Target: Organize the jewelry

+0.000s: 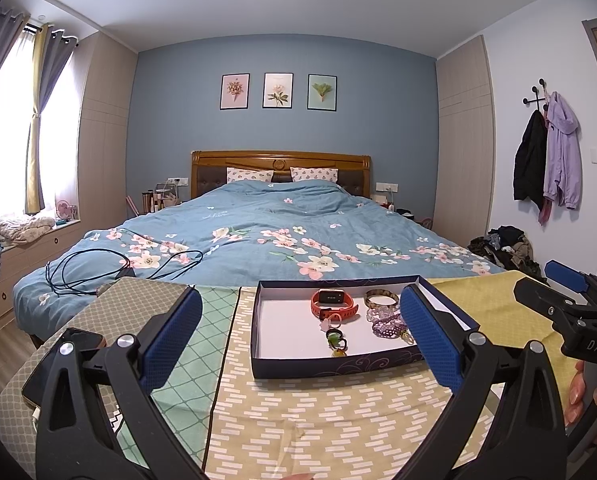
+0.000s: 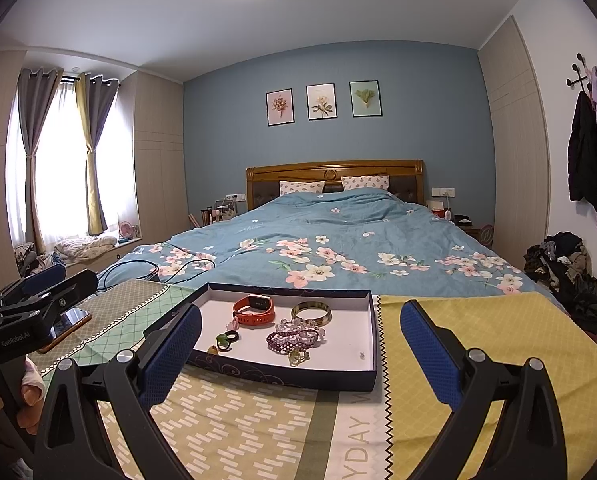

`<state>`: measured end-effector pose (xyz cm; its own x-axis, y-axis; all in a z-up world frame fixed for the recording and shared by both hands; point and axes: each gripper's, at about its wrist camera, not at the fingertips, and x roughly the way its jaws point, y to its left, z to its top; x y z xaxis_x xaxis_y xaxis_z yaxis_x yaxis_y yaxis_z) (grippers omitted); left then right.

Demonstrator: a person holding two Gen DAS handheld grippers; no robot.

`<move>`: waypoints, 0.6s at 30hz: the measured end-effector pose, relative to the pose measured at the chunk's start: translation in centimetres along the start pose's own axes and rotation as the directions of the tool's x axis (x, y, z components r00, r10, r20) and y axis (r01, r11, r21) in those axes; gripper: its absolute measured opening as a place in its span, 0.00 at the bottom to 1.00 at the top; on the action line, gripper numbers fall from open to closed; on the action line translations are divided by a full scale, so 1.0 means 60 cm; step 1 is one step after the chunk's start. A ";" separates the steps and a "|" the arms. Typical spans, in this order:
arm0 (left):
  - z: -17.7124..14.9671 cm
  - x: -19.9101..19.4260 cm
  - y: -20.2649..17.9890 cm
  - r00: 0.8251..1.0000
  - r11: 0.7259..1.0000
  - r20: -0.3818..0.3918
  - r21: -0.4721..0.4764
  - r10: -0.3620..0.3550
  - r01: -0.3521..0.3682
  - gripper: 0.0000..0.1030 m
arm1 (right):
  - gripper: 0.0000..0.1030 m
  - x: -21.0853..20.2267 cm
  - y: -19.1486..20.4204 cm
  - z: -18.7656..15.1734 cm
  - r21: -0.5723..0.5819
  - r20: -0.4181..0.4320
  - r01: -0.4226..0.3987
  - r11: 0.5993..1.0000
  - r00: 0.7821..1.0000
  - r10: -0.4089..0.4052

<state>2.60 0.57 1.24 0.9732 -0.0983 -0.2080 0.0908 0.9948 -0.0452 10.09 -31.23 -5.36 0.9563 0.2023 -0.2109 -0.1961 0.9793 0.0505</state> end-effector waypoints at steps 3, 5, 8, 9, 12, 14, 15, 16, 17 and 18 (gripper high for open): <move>-0.001 0.000 0.000 1.000 1.000 0.002 0.002 0.002 -0.002 0.95 | 0.93 0.000 0.000 0.000 0.000 0.000 -0.001 1.000 1.000 0.001; -0.001 0.000 0.000 1.000 1.000 0.002 0.001 0.002 -0.002 0.95 | 0.93 0.000 0.000 0.000 0.000 0.000 0.000 1.000 1.000 0.000; -0.001 0.000 0.000 1.000 1.000 0.000 0.001 0.001 -0.001 0.95 | 0.93 0.000 0.000 0.000 0.001 0.000 0.001 1.000 1.000 -0.001; -0.001 0.000 0.000 1.000 1.000 0.001 0.002 0.002 -0.002 0.95 | 0.93 -0.001 0.000 0.000 0.000 0.000 0.001 1.000 1.000 -0.001; -0.001 0.000 0.003 1.000 1.000 0.002 0.002 0.002 -0.002 0.95 | 0.93 -0.001 0.000 0.001 0.001 0.000 0.000 1.000 1.000 0.000; -0.001 0.000 0.000 1.000 1.000 0.001 0.002 0.001 -0.001 0.95 | 0.93 -0.001 0.000 0.001 0.000 0.002 0.001 1.000 1.000 -0.001; -0.001 -0.001 0.000 1.000 1.000 0.001 0.002 0.002 -0.002 0.95 | 0.93 0.000 0.000 0.001 0.001 0.001 0.000 1.000 1.000 0.000; -0.001 -0.001 0.000 1.000 1.000 0.001 0.002 0.002 -0.002 0.95 | 0.93 0.000 0.000 0.000 0.001 0.000 0.000 1.000 1.000 0.000; -0.001 0.000 0.002 1.000 1.000 0.001 0.002 0.002 -0.002 0.95 | 0.93 -0.001 0.000 0.000 0.001 0.000 0.001 1.000 1.000 -0.001; -0.001 -0.001 0.000 1.000 1.000 0.000 0.003 0.001 -0.001 0.95 | 0.93 -0.001 0.000 0.000 0.001 0.002 0.001 1.000 1.000 -0.001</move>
<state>2.55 0.55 1.18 0.9733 -0.0969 -0.2079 0.0900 0.9950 -0.0424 10.03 -31.27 -5.33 0.9569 0.2012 -0.2093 -0.1947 0.9795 0.0515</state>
